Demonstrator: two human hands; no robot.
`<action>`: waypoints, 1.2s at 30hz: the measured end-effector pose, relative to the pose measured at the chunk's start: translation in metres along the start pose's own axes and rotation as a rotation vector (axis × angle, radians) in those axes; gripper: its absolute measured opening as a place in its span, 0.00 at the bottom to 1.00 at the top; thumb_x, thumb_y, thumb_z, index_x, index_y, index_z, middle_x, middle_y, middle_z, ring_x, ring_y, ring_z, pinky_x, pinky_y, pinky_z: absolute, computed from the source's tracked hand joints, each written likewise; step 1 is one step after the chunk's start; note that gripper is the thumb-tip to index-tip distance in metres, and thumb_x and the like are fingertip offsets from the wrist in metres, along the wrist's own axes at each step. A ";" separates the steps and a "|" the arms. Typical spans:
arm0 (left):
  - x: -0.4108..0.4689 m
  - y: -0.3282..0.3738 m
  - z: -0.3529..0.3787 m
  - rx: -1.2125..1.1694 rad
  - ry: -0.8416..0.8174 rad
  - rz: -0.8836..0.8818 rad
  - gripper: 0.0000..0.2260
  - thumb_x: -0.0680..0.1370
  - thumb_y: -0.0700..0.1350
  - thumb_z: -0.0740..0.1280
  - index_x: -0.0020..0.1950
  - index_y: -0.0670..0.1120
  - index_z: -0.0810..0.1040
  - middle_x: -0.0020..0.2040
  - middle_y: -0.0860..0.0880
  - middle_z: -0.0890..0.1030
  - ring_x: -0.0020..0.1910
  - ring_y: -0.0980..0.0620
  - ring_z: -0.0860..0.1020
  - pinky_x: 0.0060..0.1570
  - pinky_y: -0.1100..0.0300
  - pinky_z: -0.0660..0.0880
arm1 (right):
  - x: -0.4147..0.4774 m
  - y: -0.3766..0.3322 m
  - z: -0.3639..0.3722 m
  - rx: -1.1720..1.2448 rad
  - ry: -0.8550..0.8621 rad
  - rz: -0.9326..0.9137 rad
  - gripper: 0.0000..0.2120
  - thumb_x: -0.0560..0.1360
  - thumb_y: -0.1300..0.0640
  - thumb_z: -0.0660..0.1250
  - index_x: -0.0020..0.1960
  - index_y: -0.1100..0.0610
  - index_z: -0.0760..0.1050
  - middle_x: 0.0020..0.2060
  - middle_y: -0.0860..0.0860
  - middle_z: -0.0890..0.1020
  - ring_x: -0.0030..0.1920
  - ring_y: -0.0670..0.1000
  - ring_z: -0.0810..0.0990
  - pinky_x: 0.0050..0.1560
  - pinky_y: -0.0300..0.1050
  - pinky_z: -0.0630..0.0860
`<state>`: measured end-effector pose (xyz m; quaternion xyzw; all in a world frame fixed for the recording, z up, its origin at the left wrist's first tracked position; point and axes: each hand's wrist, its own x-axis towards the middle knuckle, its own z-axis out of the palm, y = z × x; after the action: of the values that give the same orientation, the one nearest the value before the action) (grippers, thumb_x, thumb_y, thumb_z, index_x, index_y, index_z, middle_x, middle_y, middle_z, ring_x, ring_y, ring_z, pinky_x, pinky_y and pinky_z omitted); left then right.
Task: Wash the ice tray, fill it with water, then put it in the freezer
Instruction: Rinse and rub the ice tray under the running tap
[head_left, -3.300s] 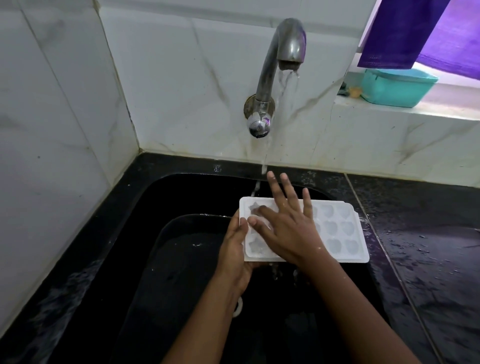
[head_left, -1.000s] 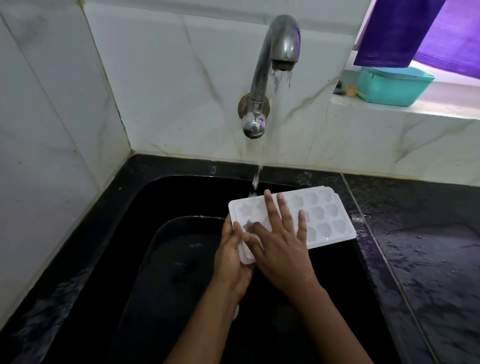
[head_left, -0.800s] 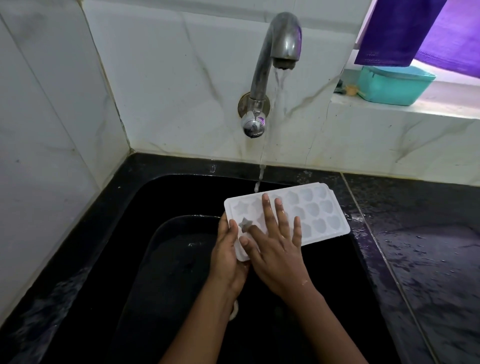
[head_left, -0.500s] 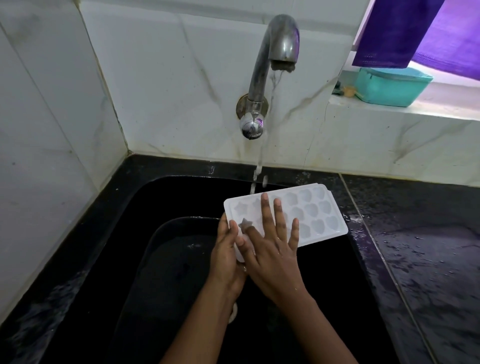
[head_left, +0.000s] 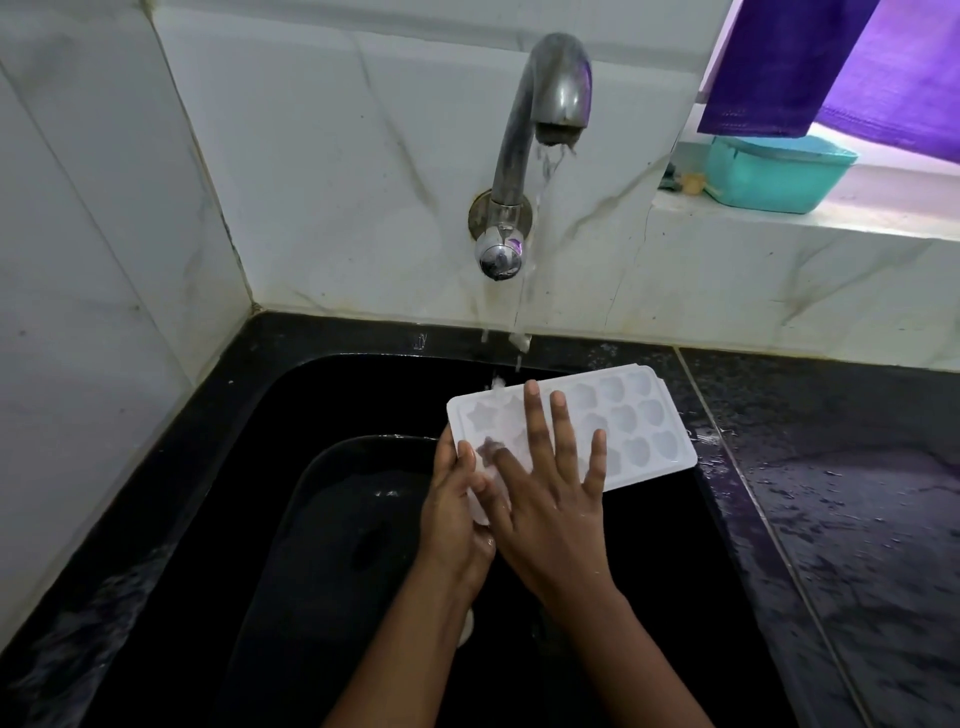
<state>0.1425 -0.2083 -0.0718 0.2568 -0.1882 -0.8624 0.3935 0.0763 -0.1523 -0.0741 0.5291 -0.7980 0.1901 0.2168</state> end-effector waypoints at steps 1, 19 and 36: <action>0.000 0.000 0.000 -0.007 -0.009 -0.003 0.14 0.83 0.41 0.55 0.65 0.50 0.74 0.54 0.46 0.84 0.50 0.49 0.83 0.39 0.59 0.80 | -0.001 -0.004 0.001 0.015 -0.008 0.007 0.24 0.79 0.40 0.45 0.58 0.46 0.77 0.76 0.54 0.56 0.77 0.54 0.50 0.71 0.63 0.47; -0.002 0.004 -0.002 0.043 -0.008 0.017 0.13 0.83 0.43 0.55 0.63 0.51 0.75 0.57 0.45 0.82 0.55 0.47 0.81 0.46 0.55 0.81 | -0.001 0.005 0.002 0.020 -0.018 -0.025 0.24 0.80 0.39 0.43 0.58 0.44 0.76 0.77 0.54 0.54 0.77 0.54 0.48 0.72 0.63 0.45; -0.002 0.005 -0.003 0.006 0.000 0.059 0.14 0.83 0.43 0.55 0.67 0.50 0.73 0.56 0.46 0.83 0.54 0.49 0.82 0.46 0.56 0.81 | -0.002 -0.005 0.003 0.126 -0.072 -0.059 0.26 0.79 0.37 0.43 0.62 0.45 0.74 0.77 0.51 0.52 0.77 0.52 0.45 0.72 0.59 0.43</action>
<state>0.1487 -0.2098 -0.0714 0.2523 -0.1984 -0.8498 0.4182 0.0813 -0.1546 -0.0772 0.5714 -0.7759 0.2144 0.1597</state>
